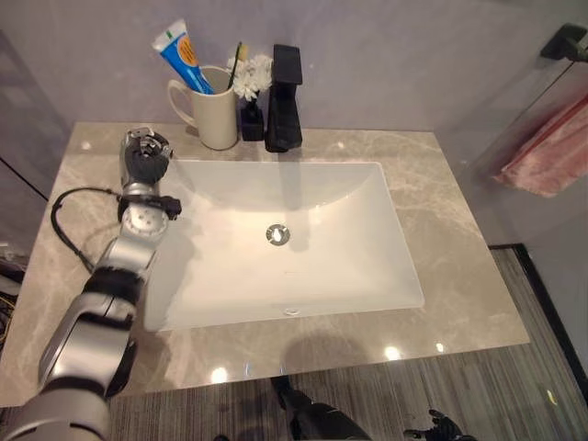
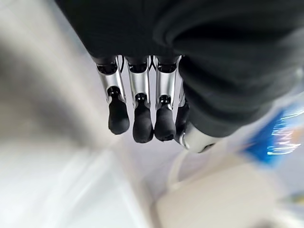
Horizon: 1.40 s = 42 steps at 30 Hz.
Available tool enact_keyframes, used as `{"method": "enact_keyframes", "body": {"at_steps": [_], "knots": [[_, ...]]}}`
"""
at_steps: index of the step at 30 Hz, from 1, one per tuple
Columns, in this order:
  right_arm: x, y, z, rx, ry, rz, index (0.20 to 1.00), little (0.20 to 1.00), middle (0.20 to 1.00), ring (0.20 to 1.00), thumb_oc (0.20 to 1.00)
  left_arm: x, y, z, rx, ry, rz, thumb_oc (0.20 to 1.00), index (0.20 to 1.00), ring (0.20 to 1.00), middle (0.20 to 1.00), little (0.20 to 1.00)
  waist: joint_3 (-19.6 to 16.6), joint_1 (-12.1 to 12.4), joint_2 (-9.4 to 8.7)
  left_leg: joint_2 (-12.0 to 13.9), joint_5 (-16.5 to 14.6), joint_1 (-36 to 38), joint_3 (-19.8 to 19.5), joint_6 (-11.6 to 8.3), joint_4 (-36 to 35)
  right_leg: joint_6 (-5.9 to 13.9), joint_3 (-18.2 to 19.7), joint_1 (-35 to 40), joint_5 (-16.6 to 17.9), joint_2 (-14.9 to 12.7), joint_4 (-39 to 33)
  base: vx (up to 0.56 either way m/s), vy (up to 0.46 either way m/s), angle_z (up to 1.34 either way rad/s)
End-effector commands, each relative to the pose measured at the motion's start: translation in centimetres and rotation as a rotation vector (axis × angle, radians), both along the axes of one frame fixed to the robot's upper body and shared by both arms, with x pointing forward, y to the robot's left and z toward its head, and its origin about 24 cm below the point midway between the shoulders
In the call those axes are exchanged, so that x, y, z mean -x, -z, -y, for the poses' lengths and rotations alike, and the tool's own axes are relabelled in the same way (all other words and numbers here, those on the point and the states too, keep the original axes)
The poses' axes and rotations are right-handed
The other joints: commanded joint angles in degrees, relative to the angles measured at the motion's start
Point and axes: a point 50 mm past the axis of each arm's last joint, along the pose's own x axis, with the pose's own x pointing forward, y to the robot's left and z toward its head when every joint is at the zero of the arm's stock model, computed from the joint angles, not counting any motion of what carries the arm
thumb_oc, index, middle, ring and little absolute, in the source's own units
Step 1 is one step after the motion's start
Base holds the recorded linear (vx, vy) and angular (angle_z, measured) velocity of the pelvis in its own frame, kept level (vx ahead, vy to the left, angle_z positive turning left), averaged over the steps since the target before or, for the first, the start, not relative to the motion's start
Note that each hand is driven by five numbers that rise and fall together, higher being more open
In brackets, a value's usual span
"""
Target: Put brush and paste in cup on sink, flatten towel.
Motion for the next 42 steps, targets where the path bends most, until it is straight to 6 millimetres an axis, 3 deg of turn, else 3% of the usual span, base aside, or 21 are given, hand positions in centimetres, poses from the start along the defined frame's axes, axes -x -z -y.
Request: {"method": "enact_keyframes", "body": {"at_steps": [1,2,3,7,11,14,15,17,20,21,23,24,25,26,27,30,31,33,37,40,42], "knots": [[1.7,0.0,1.3,0.049,-0.075,-0.125,1.0,1.0,1.0,1.0,1.0,4.5,-3.7,0.2,-0.118,0.09,0.285,0.2,0.2,0.2,0.2,0.2,2.3,4.4,-0.01,-2.3,1.8,5.7,-12.2,1.26,0.6,5.96,-4.4,5.6,-4.6,-0.4,0.0,-0.01,0.059,0.2],[1.7,0.0,1.3,0.05,-0.08,-0.126,1.0,1.0,1.0,1.0,1.0,4.7,-3.6,0.1,-0.118,0.085,0.283,0.2,0.2,0.2,0.2,0.2,2.3,4.0,-0.13,-2.6,2.1,5.5,-12.3,1.29,0.6,5.96,-4.4,5.5,-4.4,-0.6,0.0,-0.12,0.162,0.14],[0.9,-0.1,1.2,0.053,-0.14,-0.13,1.0,1.0,1.0,1.0,1.0,8.3,-3.3,-1.0,-0.154,0.08,0.339,0.2,0.2,0.2,0.2,0.2,2.5,7.5,-0.74,-3.6,1.9,7.3,-22.2,2.46,2.5,5.87,-3.3,7.3,-3.6,-1.4,0.0,-0.1,0.138,0.2],[-0.5,-0.5,1.5,0.054,-0.095,-0.054,1.0,1.0,1.0,1.0,1.0,10.7,-1.5,-2.1,-0.094,0.069,0.295,0.2,0.2,0.2,0.2,0.2,2.0,7.8,-0.55,-4.6,0.8,8.1,-22.5,3.3,1.9,6.95,-4.2,8.4,-2.6,-3.8,0.0,-0.14,0.19,0.14],[-2.1,-0.8,1.0,0.031,-0.1,0.01,1.0,1.0,1.0,1.0,1.0,13.5,2.1,-5.8,-0.119,-0.108,0.124,0.2,0.2,0.2,0.2,0.2,2.4,9.7,-1.26,-7.7,-1.0,9.5,-22.9,5.03,1.1,8.97,-5.7,9.8,0.1,-6.9,0.0,-0.2,0.225,0.17],[-3.4,-1.0,0.1,0.008,-0.124,0.071,1.0,1.0,1.0,1.0,1.0,15.2,5.5,-8.3,0.001,-0.253,0.027,0.464,0.464,0.464,0.464,0.464,3.2,10.3,-2.11,-10.0,-0.8,10.3,-23.8,6.38,1.3,10.41,-5.5,10.7,3.0,-9.0,0.0,-0.26,0.238,0.03],[-3.0,-0.8,-0.3,-0.008,-0.101,0.078,1.0,1.0,1.0,1.0,1.0,16.3,7.2,-9.4,0.06,-0.328,-0.024,1.0,1.0,1.0,1.0,1.0,3.9,10.6,-2.49,-11.1,-0.5,10.9,-24.6,7.06,1.3,11.02,-5.4,11.4,3.9,-10.2,0.3,-0.21,0.207,0.13],[-2.7,-0.6,-0.6,-0.017,-0.091,0.074,1.0,1.0,1.0,1.0,1.0,16.8,8.1,-9.9,0.071,-0.364,-0.057,1.0,1.0,1.0,1.0,1.0,4.2,10.8,-2.65,-11.5,-0.4,11.3,-24.9,7.39,1.3,11.17,-5.6,11.7,4.2,-10.7,0.6,-0.16,0.16,0.21],[-0.8,0.4,-1.7,-0.059,-0.028,0.012,1.0,1.0,1.0,1.0,1.0,20.6,16.2,-12.1,0.155,-0.588,-0.473,1.0,1.0,1.0,1.0,1.0,6.4,10.6,-1.26,-11.4,0.5,13.0,-24.5,8.35,0.6,11.32,-7.1,11.9,4.3,-10.8,5.0,-0.21,0.187,0.26],[-0.8,0.3,-1.7,-0.059,-0.027,0.014,1.0,1.0,1.0,1.0,1.0,20.5,16.2,-12.1,0.155,-0.587,-0.471,1.0,1.0,1.0,1.0,1.0,6.4,10.6,-1.44,-11.6,0.7,12.8,-24.5,8.37,0.6,11.34,-7.0,11.7,4.4,-11.0,5.1,-0.17,0.123,0.08],[0.3,0.7,-1.6,-0.069,0.006,-0.042,1.0,1.0,1.0,1.0,1.0,22.2,19.2,-11.8,0.131,-0.557,-0.704,1.0,1.0,1.0,1.0,1.0,7.3,10.4,0.29,-10.8,2.4,12.1,-23.9,8.39,0.6,10.08,-8.8,11.4,0.6,-9.8,9.3,-0.28,0.152,-0.04],[0.3,0.7,-1.3,-0.05,-0.03,-0.083,1.0,1.0,1.0,1.0,1.0,23.7,21.4,-11.9,-0.127,-0.47,-1.02,1.0,1.0,1.0,1.0,1.0,7.4,10.0,1.2,-10.2,3.6,11.1,-23.0,8.24,0.6,9.49,-9.7,11.6,-2.4,-8.5,13.0,-0.26,0.129,-0.15],[0.3,0.7,-1.3,-0.05,-0.03,-0.083,1.0,1.0,1.0,1.0,1.0,23.7,21.4,-11.9,-0.128,-0.47,-1.02,1.0,1.0,1.0,1.0,1.0,7.4,10.0,1.17,-10.3,3.7,11.0,-22.9,8.25,0.6,9.49,-9.6,11.5,-2.4,-8.6,13.0,-0.34,0.117,-0.39],[-0.1,0.8,-2.2,-0.051,-0.115,-0.086,1.0,1.0,1.0,1.0,1.0,23.8,23.5,-10.9,-0.354,-0.385,-1.152,1.0,1.0,1.0,1.0,1.0,6.9,10.1,1.55,-9.3,4.5,9.8,-21.5,8.0,0.6,8.7,-11.4,13.2,-6.5,-7.9,15.0,-0.17,0.035,-0.35],[-0.1,0.8,-2.2,-0.049,-0.113,-0.085,1.0,1.0,1.0,1.0,1.0,23.7,23.6,-10.8,-0.354,-0.382,-1.152,1.0,1.0,1.0,1.0,1.0,6.8,10.3,1.62,-9.3,4.4,9.8,-21.5,7.98,0.6,8.69,-11.4,13.1,-6.7,-7.9,15.1,-0.26,0.052,-0.32],[-1.3,0.1,-0.7,0.008,-0.182,-0.078,1.0,1.0,1.0,1.0,1.0,28.8,29.2,-8.1,-0.195,-0.268,-1.525,1.0,1.0,1.0,1.0,1.0,5.4,11.3,3.15,-7.9,5.9,6.9,-16.2,8.13,0.6,7.65,-14.5,16.6,-12.4,-7.4,20.2,-0.23,0.056,-0.61],[-1.3,0.1,-0.7,0.01,-0.181,-0.078,1.0,1.0,1.0,1.0,1.0,28.8,29.3,-8.0,-0.194,-0.266,-1.524,1.0,1.0,1.0,1.0,1.0,5.4,11.5,3.18,-7.9,5.8,6.9,-16.1,8.13,0.6,7.66,-14.4,16.4,-12.6,-7.4,20.4,-0.19,0.048,-0.98],[-3.7,-0.5,-0.6,0.021,-0.215,-0.03,1.0,1.0,1.0,1.0,1.0,32.1,32.7,-4.5,-0.074,-0.176,-1.791,1.0,1.0,1.0,1.0,1.0,4.5,12.5,4.12,-6.6,6.4,6.0,-8.8,8.08,0.6,7.5,-21.0,20.8,-15.3,-10.7,21.3,-0.17,0.014,-1.19],[-4.9,-0.6,-2.0,-0.019,-0.236,0.024,1.0,1.0,1.0,1.0,1.0,31.3,33.9,-1.6,0.082,-0.116,-1.8,1.0,1.0,1.0,1.0,1.0,3.2,13.5,3.26,-5.6,6.3,4.8,-1.8,7.77,1.0,8.77,-24.0,25.0,-17.0,-12.6,20.0,-0.13,-0.088,-2.0],[-4.4,-0.2,-3.2,-0.051,-0.258,0.036,1.0,1.0,1.0,1.0,1.0,31.1,34.5,0.1,0.138,-0.115,-1.804,1.0,1.0,1.0,1.0,1.0,2.9,14.8,2.09,-3.2,7.7,3.4,5.1,6.38,1.2,8.46,-24.9,26.4,-18.1,-11.5,13.3,-0.16,-0.269,-1.63],[-4.4,-0.2,-3.2,-0.051,-0.258,0.035,1.0,1.0,1.0,1.0,1.0,31.1,34.5,0.1,0.138,-0.115,-1.804,1.0,1.0,1.0,1.0,1.0,2.8,14.9,2.11,-3.2,7.7,3.4,5.3,6.33,1.2,8.41,-24.8,26.4,-18.0,-11.5,13.2,-0.07,-0.216,-1.97]]}}
